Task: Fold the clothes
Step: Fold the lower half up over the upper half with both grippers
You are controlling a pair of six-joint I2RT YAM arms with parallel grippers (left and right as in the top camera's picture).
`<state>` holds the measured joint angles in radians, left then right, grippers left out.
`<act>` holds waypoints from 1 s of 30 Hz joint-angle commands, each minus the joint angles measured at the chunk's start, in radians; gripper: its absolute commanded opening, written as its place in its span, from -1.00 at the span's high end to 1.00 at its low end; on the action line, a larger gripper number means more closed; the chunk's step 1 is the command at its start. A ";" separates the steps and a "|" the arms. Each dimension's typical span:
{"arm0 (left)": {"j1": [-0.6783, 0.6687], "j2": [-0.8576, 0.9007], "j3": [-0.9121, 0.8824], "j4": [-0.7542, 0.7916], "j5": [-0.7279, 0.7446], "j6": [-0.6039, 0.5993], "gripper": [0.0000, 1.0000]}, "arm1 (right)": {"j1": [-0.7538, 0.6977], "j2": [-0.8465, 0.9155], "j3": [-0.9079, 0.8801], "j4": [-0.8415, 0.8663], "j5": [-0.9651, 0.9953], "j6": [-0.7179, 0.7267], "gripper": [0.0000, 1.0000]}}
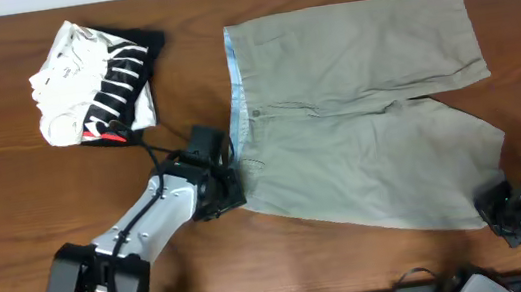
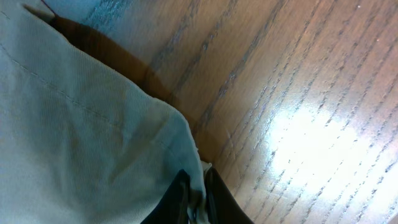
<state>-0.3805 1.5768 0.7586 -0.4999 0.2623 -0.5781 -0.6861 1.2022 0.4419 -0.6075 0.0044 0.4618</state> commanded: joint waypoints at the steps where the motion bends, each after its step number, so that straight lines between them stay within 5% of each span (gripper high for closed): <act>1: 0.003 0.012 -0.015 -0.011 0.000 -0.003 0.71 | -0.008 0.015 -0.027 0.002 -0.009 -0.007 0.81; 2: 0.003 0.012 -0.015 -0.014 0.000 -0.003 0.88 | -0.008 0.015 -0.027 0.002 -0.009 -0.007 0.81; 5: 0.003 0.012 -0.015 -0.021 0.000 -0.002 0.88 | -0.008 0.015 -0.027 0.002 -0.021 -0.007 0.97; 20: 0.003 -0.152 0.002 -0.103 -0.019 0.043 0.88 | -0.006 0.015 0.219 -0.201 -0.061 -0.023 0.97; 30: 0.003 -0.315 0.029 -0.291 -0.069 0.042 0.88 | 0.075 0.015 0.406 -0.385 -0.062 -0.030 0.98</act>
<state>-0.3809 1.2881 0.7712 -0.7567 0.2371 -0.5491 -0.6502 1.2171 0.7914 -0.9771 -0.0673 0.4450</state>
